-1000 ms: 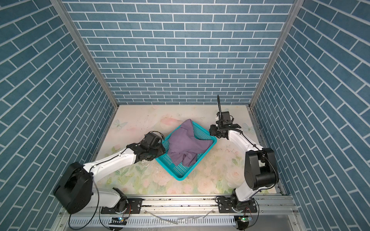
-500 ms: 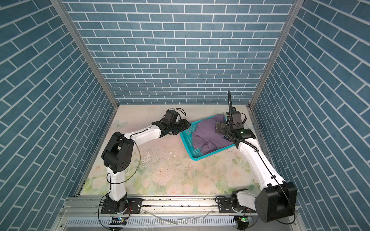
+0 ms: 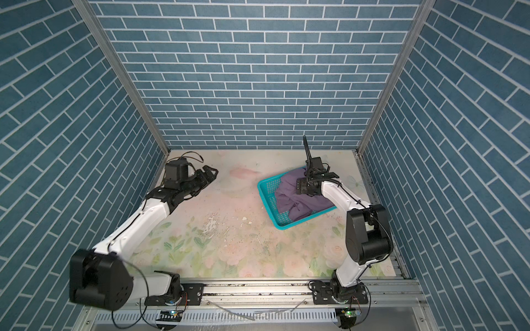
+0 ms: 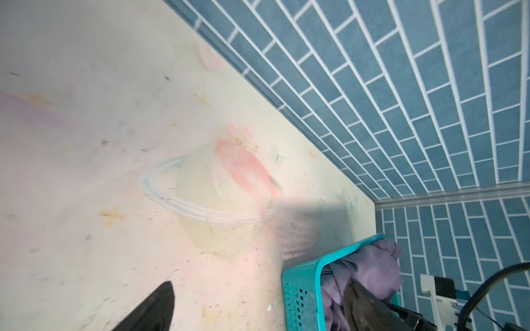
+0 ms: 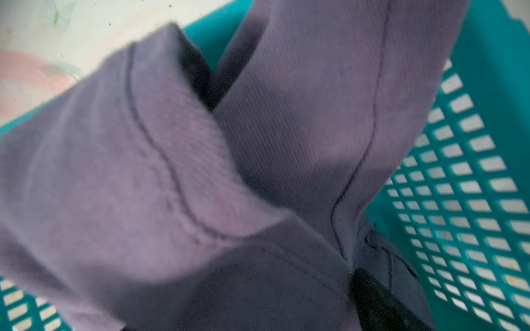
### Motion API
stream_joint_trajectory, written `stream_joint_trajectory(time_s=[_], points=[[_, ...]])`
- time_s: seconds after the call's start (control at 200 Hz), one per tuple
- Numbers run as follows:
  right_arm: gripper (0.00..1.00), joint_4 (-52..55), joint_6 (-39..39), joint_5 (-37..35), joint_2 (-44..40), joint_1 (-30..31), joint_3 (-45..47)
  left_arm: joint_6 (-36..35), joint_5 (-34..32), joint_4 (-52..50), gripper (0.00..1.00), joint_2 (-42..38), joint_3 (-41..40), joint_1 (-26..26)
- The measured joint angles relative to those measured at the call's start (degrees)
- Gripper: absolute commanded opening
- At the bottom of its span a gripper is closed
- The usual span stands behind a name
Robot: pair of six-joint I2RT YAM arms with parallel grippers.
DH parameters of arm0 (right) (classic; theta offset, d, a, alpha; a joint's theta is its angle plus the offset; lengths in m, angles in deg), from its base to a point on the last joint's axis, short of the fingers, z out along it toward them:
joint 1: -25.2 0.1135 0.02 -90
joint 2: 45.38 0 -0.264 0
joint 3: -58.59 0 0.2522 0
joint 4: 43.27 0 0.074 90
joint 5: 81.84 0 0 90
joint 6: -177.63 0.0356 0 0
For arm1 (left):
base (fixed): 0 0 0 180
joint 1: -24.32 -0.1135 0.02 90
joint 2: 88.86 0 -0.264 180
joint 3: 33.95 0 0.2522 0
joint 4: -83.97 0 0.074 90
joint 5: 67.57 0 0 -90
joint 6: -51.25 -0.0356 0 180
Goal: Fold and stack the trousers
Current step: Move the basket to the top-right of the table, then pick up the trousers from the basket.
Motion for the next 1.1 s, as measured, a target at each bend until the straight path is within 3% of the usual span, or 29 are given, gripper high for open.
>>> stream_joint_trajectory(time_s=[0.04,0.125,0.165,0.35,0.45,0.55,0.705,0.855,0.955,1.1], points=[[0.61,-0.4,0.0,0.1,1.5,-0.2,-1.4,-1.0,-1.1,-2.2,0.99,-3.4,-0.8,-0.9],[0.15,-0.9,-0.3,0.7,4.3,-1.0,-4.8,-3.0,-2.8,-6.6,0.99,-9.4,-2.3,-3.2],[0.0,-0.6,-0.4,1.0,5.5,-1.8,-6.9,-3.7,-3.4,-8.4,0.99,-11.4,-2.9,-4.6],[0.0,2.0,-2.0,-1.1,6.8,-4.7,-16.8,-6.6,-6.3,-16.7,0.99,-16.3,-3.5,-9.1],[0.0,3.1,-4.6,-5.4,5.2,-2.8,-20.8,-7.9,-9.3,-20.1,0.99,-18.4,-3.1,-9.4],[0.0,4.0,-8.9,-11.2,1.9,3.6,-23.8,-8.6,-12.3,-22.1,0.99,-20.0,-2.1,-9.5],[0.0,3.7,-19.9,-20.9,-2.4,20.8,-29.3,-9.2,-15.5,-22.6,0.99,-20.8,-0.6,-9.6],[0.0,1.2,-29.6,-22.8,-1.8,34.8,-36.1,-9.5,-16.3,-23.1,0.99,-20.3,-0.4,-9.7],[0.0,-0.2,-32.7,-22.3,0.2,38.8,-39.6,-9.6,-16.6,-24.0,0.99,-20.0,-0.4,-9.8],[0.0,-0.7,-31.9,-20.2,5.1,39.2,-41.8,-9.6,-17.1,-25.4,0.99,-20.1,-0.4,-10.1]])
